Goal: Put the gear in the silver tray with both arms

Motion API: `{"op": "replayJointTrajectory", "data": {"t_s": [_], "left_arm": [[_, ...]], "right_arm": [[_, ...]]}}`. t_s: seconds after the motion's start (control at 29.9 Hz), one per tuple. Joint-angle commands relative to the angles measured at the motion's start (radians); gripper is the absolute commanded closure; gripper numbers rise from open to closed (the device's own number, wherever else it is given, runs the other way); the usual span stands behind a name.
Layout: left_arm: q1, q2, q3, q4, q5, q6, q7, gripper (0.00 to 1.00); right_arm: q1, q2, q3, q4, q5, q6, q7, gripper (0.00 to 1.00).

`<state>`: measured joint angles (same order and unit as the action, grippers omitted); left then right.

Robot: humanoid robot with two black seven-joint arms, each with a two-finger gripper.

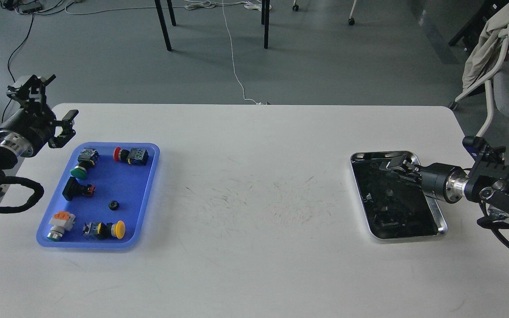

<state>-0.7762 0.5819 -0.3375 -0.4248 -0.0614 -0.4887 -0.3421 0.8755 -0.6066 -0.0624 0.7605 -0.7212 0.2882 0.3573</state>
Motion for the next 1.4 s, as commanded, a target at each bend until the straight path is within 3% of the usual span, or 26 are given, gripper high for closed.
{"op": "replayJointTrajectory", "data": {"t_s": [0.0, 0.07, 0.23, 0.47, 0.87, 1.37], "left_arm": [[0.0, -0.001, 0.0, 0.0, 0.0, 0.0, 0.0, 0.03], [0.002, 0.001, 0.0, -0.003, -0.001, 0.0, 0.0, 0.03], [0.002, 0.006, 0.0, -0.005, -0.005, 0.0, 0.006, 0.03], [0.006, 0.094, -0.008, -0.061, -0.008, 0.0, 0.017, 0.03], [0.057, 0.139, -0.006, -0.132, -0.012, 0.0, 0.029, 0.03], [0.086, 0.266, 0.006, -0.319, -0.008, 0.0, 0.026, 0.02]], "right_arm": [[0.003, -0.004, 0.009, 0.006, 0.002, -0.004, -0.001, 0.49], [0.02, -0.012, 0.012, 0.005, 0.003, -0.007, -0.009, 0.39], [0.036, -0.051, 0.076, 0.006, 0.078, -0.003, -0.012, 0.29], [0.014, -0.053, 0.179, 0.006, 0.11, -0.015, -0.009, 0.28], [-0.044, -0.053, 0.38, 0.022, 0.336, -0.055, -0.009, 0.2], [-0.104, -0.018, 0.558, 0.06, 0.548, -0.187, -0.009, 0.16]]}}
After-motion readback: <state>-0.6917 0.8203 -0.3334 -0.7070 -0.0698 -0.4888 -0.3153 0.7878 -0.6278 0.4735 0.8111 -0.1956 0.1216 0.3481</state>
